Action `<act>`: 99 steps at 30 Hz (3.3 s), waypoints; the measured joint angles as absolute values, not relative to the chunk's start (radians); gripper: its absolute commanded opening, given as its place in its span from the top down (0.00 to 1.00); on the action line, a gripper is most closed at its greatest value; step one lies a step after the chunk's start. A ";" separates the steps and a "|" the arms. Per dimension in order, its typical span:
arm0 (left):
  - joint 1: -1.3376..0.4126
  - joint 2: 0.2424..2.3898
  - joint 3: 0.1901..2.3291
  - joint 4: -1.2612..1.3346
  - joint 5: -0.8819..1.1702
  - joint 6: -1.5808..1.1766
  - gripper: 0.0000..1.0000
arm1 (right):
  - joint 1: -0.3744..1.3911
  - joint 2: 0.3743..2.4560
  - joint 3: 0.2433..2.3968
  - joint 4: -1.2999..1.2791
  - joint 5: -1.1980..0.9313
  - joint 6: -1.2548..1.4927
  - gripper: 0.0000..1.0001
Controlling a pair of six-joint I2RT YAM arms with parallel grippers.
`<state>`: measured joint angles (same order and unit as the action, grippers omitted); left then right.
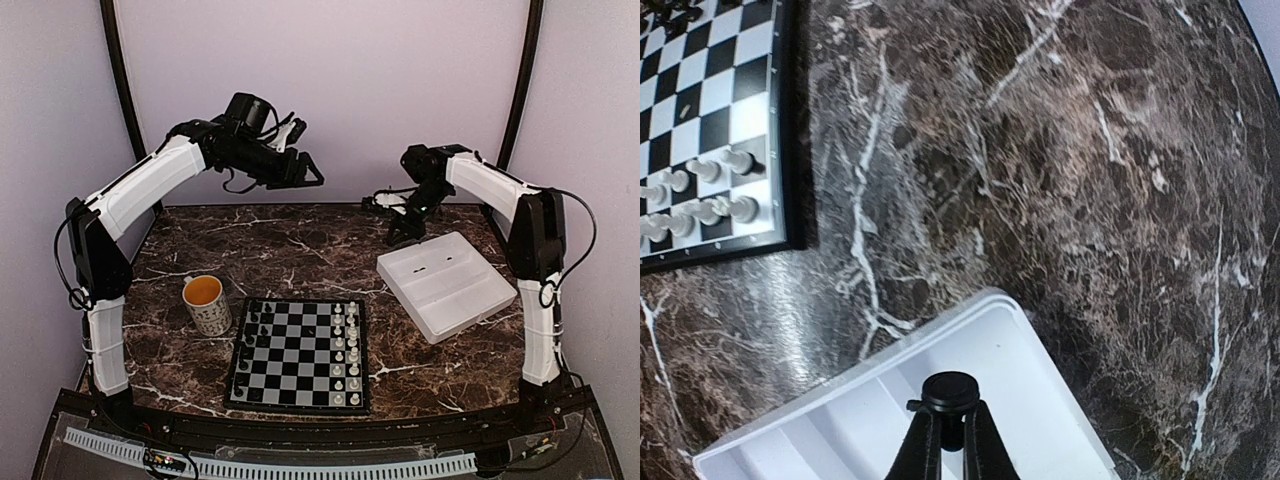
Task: Set up the chess pieces on the board
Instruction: Pick up the pawn from the storage box, then pass from the right arm to the left
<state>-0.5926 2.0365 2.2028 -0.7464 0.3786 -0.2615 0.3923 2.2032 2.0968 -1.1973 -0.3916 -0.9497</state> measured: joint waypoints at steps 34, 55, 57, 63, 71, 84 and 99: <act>-0.736 1.822 1.210 0.376 0.566 -0.936 0.50 | 0.681 1.917 1.829 -1.108 -0.346 -0.828 0.96; -0.764 1.885 1.212 0.467 0.621 -1.045 0.62 | 0.681 1.864 1.768 -1.020 -0.370 -0.772 0.95; -0.765 1.885 1.213 0.479 0.628 -1.051 0.64 | 0.681 1.864 1.768 -1.020 -0.369 -0.772 0.95; -0.766 1.892 1.222 0.503 0.643 -1.064 0.66 | 0.685 1.864 1.768 -1.019 -0.366 -0.772 0.95; -0.767 1.902 1.222 0.505 0.647 -1.077 0.63 | 0.688 1.864 1.771 -1.018 -0.363 -0.768 0.95; -0.767 1.922 1.229 0.526 0.660 -1.098 0.80 | 0.687 1.864 1.774 -1.021 -0.358 -0.756 0.95; -0.763 1.929 1.229 0.570 0.665 -1.117 0.87 | 0.685 1.850 1.788 -1.023 -0.349 -0.729 0.72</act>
<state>-0.7631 1.9289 1.2285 0.5705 0.6655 -1.1172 0.6853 1.8503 1.7878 -1.0229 -0.3492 -0.7288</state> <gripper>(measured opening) 0.160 0.239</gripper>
